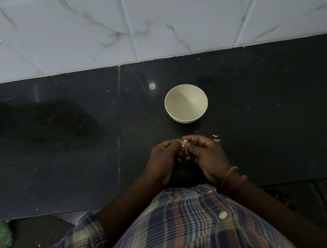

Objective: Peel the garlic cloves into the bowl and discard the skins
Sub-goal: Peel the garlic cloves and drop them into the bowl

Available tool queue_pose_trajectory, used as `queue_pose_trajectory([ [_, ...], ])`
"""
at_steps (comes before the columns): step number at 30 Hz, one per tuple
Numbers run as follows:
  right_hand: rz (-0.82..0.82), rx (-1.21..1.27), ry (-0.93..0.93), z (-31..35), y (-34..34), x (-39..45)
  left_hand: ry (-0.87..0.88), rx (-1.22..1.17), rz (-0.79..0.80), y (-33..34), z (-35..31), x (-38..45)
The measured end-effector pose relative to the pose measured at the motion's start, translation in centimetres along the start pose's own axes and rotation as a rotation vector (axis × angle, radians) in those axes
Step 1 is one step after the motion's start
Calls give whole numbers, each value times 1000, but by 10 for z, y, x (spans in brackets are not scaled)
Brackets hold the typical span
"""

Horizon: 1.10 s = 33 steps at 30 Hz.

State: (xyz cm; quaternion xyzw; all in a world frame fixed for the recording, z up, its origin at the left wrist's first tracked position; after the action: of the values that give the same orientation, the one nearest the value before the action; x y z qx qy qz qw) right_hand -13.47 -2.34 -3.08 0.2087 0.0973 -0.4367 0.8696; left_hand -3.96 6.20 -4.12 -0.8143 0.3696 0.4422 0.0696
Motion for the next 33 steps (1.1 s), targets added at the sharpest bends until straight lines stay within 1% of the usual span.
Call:
queue_pose_trajectory([
  [2,-6,99,38,-2,2,0,-33,-29,41,4,1,0],
  [4,-3,178,75,-6,3,2,-67,-76,43,5,3,0],
  [8,-50,256,89,-9,0,4,-124,-163,43,2,9,-2],
  [12,-92,278,69,-6,-5,8,-137,-237,14,-2,12,2],
  [17,-97,260,12,-3,-8,12,-104,-278,-48,-10,8,0],
  [21,-92,181,-25,-1,-10,13,-75,-279,-111,-17,7,-2],
  [23,-96,87,-44,0,-11,12,-50,-186,-115,-17,7,-2],
  [25,-99,-9,-89,0,-11,11,-31,-88,-103,-14,6,0],
  [27,-86,-94,-128,0,-10,12,-18,-47,-75,-9,4,-1],
  [31,-74,-250,-183,0,-9,15,38,-64,-26,-1,-2,-5],
  [33,-62,-313,-227,4,-7,15,63,-62,-48,-2,-5,-7],
])
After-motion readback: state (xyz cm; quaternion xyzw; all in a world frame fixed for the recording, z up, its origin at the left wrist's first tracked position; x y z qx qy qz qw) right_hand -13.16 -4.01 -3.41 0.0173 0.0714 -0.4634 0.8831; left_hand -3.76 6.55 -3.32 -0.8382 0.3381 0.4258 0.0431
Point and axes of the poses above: each hand's wrist, its own x-axis towards the middle knuckle, its own y-axis out of the palm, z = x × y, the point moved 7 cm from there along x, towards the middle knuckle, and after that the axes turned 12 degrees about -y, right-handed, at the moved point
